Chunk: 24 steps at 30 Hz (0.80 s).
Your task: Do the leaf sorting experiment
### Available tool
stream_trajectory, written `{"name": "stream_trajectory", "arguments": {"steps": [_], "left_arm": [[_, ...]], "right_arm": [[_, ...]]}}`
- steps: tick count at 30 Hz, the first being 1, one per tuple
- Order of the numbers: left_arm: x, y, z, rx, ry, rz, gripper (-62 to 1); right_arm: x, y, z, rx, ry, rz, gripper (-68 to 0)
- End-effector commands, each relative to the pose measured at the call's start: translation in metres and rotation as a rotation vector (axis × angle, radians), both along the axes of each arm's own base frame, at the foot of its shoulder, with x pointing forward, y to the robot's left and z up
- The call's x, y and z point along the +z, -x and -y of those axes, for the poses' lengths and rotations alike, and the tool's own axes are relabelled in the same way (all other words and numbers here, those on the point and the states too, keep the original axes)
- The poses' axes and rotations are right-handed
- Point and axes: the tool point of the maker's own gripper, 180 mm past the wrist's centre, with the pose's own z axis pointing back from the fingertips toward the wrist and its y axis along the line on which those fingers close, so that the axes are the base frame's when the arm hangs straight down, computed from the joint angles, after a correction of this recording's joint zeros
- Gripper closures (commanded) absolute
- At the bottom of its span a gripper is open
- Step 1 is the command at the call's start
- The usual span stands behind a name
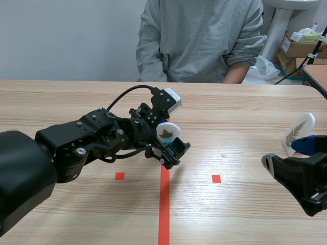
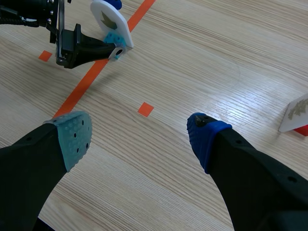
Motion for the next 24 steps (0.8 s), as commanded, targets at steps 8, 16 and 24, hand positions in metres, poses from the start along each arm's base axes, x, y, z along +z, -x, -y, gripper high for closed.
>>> {"name": "stream_trajectory", "arguments": {"steps": [8,16,24], "left_arm": [[0.0128,-0.0105,0.001,-0.006,0.004,0.047,-35.9],[0.0127,-0.0105,0.001,-0.006,0.003,0.047,-19.3],[0.0126,-0.0102,0.0012,-0.008,0.003,0.046,-8.1]], "right_arm": [[0.0089,-0.0048,-0.0014,0.008,-0.006,0.034,-41.1],[0.0089,-0.0048,-0.0014,0.008,-0.006,0.034,-41.1],[0.0089,-0.0048,-0.0014,0.008,-0.006,0.034,-41.1]]}}
